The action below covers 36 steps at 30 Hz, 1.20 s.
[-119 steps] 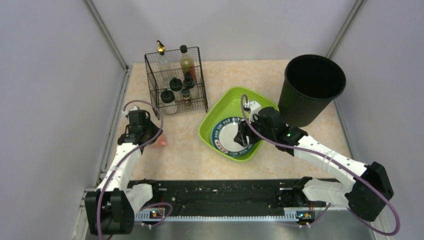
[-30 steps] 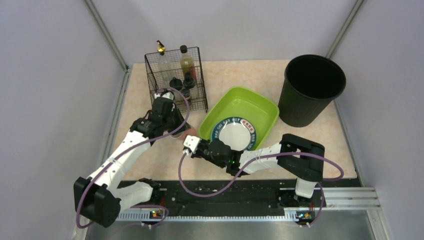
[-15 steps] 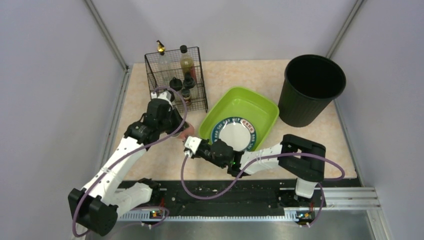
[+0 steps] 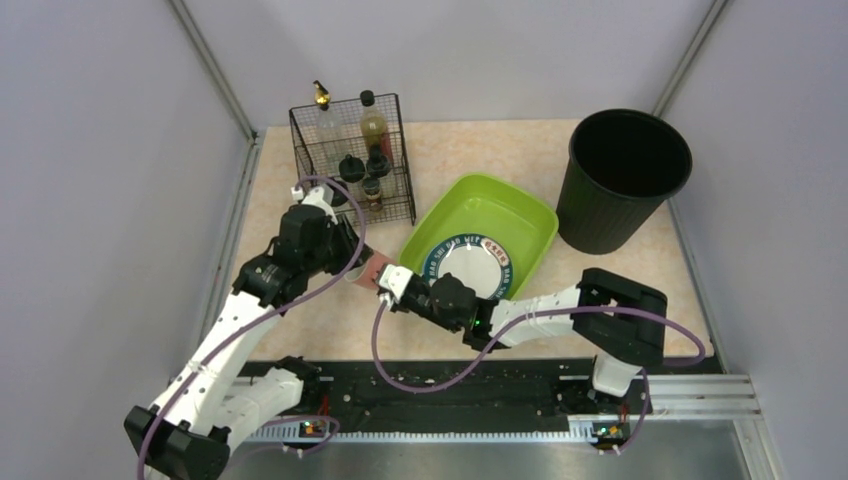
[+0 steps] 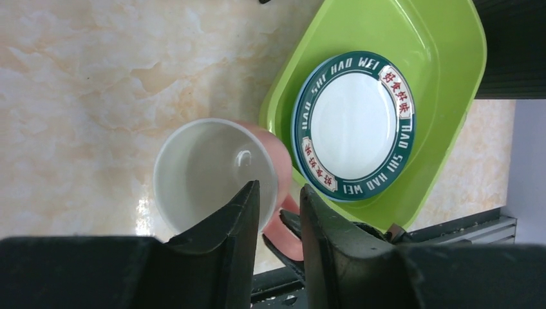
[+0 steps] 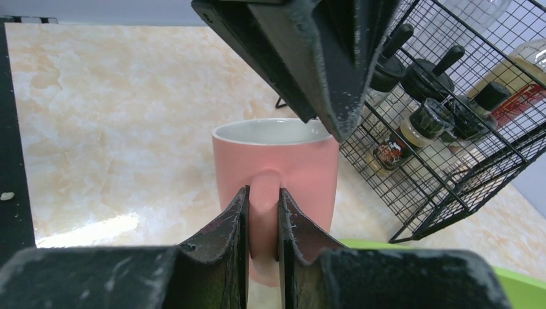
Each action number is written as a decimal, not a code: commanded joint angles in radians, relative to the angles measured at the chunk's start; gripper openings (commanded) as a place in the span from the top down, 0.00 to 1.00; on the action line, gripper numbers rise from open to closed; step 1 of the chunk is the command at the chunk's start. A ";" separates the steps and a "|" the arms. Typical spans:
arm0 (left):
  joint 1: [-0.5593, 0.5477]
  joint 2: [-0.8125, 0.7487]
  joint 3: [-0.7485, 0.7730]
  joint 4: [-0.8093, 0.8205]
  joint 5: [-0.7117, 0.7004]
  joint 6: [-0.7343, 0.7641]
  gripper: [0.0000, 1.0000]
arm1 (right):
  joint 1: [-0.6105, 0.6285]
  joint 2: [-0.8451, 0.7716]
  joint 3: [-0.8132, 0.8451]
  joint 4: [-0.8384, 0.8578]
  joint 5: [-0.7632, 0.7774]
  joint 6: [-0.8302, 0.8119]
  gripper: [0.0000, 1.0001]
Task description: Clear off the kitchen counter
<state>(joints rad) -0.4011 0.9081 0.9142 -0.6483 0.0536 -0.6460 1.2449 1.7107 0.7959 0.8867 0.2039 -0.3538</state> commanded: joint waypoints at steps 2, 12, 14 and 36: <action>-0.001 -0.060 0.037 -0.017 -0.082 0.029 0.64 | -0.003 -0.111 0.015 0.112 -0.017 0.008 1.00; 0.000 -0.184 0.090 -0.088 -0.233 0.038 0.60 | -0.014 -0.252 -0.006 0.072 0.033 -0.026 1.00; 0.000 -0.214 0.080 -0.078 -0.249 0.038 0.57 | -0.032 -0.291 -0.011 0.041 0.041 -0.021 1.00; 0.000 -0.167 -0.039 0.062 -0.152 0.033 0.54 | -0.576 -0.461 -0.063 -0.045 -0.176 0.141 1.00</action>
<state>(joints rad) -0.4011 0.7364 0.8879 -0.6716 -0.1200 -0.6243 0.7467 1.2503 0.6933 0.7017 0.1497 -0.2745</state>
